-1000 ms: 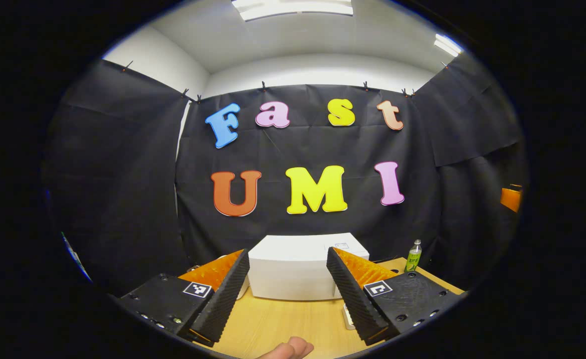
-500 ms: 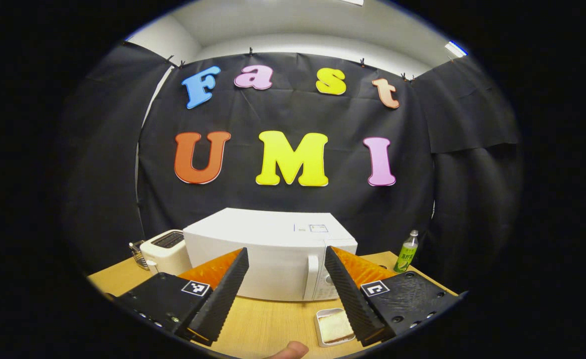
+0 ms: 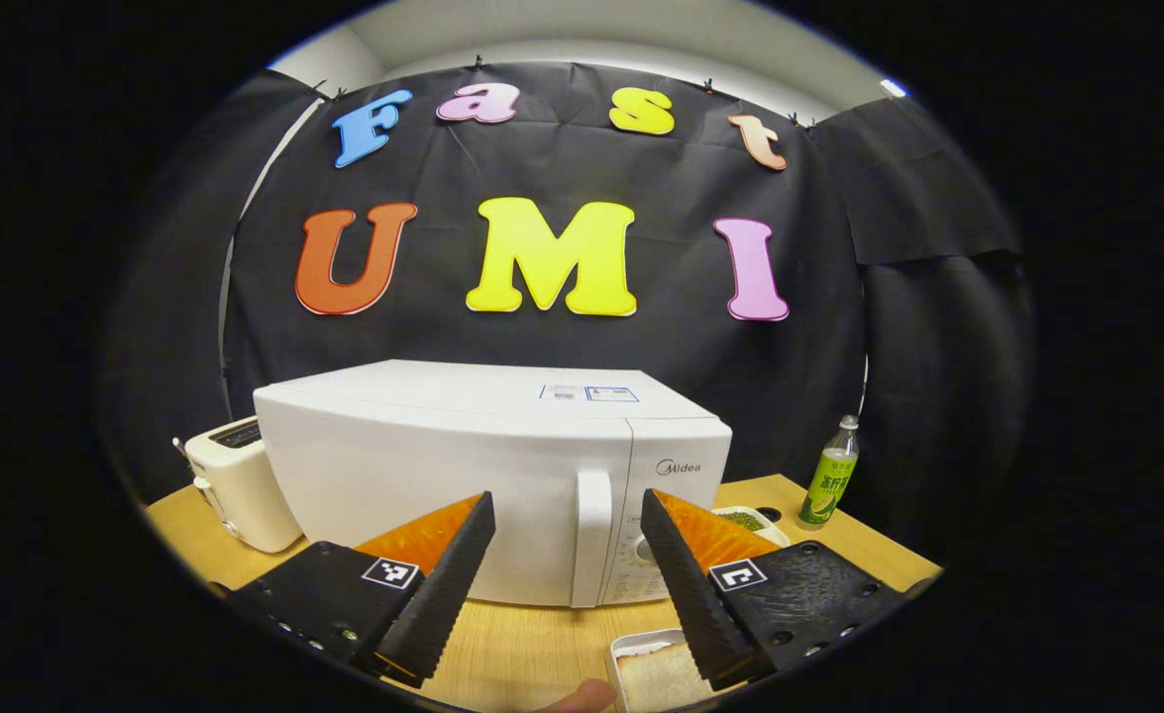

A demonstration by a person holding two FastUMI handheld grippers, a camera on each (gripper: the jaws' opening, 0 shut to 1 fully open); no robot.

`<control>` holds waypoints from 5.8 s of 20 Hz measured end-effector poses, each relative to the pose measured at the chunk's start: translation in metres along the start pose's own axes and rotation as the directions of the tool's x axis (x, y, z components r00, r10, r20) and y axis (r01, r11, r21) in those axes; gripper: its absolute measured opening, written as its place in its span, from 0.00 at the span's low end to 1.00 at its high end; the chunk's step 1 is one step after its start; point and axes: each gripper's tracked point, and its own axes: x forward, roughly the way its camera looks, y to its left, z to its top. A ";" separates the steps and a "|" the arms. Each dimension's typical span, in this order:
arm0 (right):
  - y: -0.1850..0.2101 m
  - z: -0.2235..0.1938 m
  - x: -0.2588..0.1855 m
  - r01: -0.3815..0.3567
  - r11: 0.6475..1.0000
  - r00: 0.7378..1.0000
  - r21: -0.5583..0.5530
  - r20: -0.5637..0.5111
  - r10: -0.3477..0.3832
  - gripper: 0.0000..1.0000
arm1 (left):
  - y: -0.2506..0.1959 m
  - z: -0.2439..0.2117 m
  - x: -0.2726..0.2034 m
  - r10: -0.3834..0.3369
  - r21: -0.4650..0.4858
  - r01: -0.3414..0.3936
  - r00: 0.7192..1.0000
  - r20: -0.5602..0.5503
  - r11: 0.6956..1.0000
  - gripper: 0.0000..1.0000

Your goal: Open the microwave oven with the left hand, put the food in, and close the microwave oven.

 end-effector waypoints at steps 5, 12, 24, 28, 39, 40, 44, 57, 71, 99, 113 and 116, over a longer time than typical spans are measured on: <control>-0.003 -0.009 0.010 -0.017 1.000 1.000 0.017 -0.010 0.017 0.92 | -0.006 -0.029 0.031 -0.006 -0.003 0.006 1.000 -0.030 1.000 0.80; -0.018 -0.033 0.021 0.003 1.000 0.999 0.023 -0.050 -0.002 1.00 | -0.005 -0.047 0.046 -0.021 0.024 0.023 0.998 -0.063 0.999 0.35; -0.030 -0.056 0.024 0.026 0.999 0.995 0.023 -0.101 -0.024 0.92 | -0.007 -0.050 0.023 -0.067 0.012 0.069 0.994 -0.087 0.998 0.04; -0.022 -0.066 0.020 0.018 0.999 0.992 0.027 -0.127 -0.014 1.00 | 0.000 -0.053 -0.014 -0.120 0.014 0.121 0.991 -0.066 0.993 0.04; 0.003 -0.062 -0.019 0.003 1.000 0.990 0.019 -0.142 -0.001 1.00 | 0.056 -0.063 -0.121 -0.178 0.039 0.181 0.981 -0.078 0.983 0.04; 0.005 -0.060 -0.023 0.003 1.000 0.990 0.023 -0.139 0.000 1.00 | 0.063 -0.065 -0.129 -0.176 0.046 0.180 0.981 -0.082 0.983 0.04; 0.014 -0.058 -0.033 -0.002 0.999 0.991 0.034 -0.137 0.007 1.00 | 0.102 -0.069 -0.165 -0.141 0.045 0.147 0.983 -0.116 0.988 0.04; 0.089 -0.069 -0.036 -0.081 0.997 0.984 0.015 -0.159 0.082 1.00 | 0.251 -0.076 -0.228 0.020 0.089 -0.011 0.995 -0.102 0.996 0.03; 0.097 -0.109 0.005 -0.085 0.996 0.958 -0.002 -0.276 0.081 1.00 | 0.320 -0.039 -0.297 0.194 0.035 -0.192 0.979 -0.058 0.981 0.98; 0.153 -0.309 0.139 -0.127 0.774 0.277 0.620 -0.727 0.628 0.89 | 0.210 0.123 -0.306 0.297 0.070 -0.312 0.939 0.175 0.947 0.95; 0.172 -0.312 0.129 -0.038 0.739 0.177 0.673 -0.723 0.668 0.33 | 0.214 0.107 -0.307 0.317 0.124 -0.333 0.939 0.134 0.935 1.00; 0.176 -0.287 0.123 -0.098 0.758 0.225 0.645 -0.727 0.648 0.32 | 0.215 0.103 -0.308 0.303 0.114 -0.318 0.944 0.131 0.941 0.96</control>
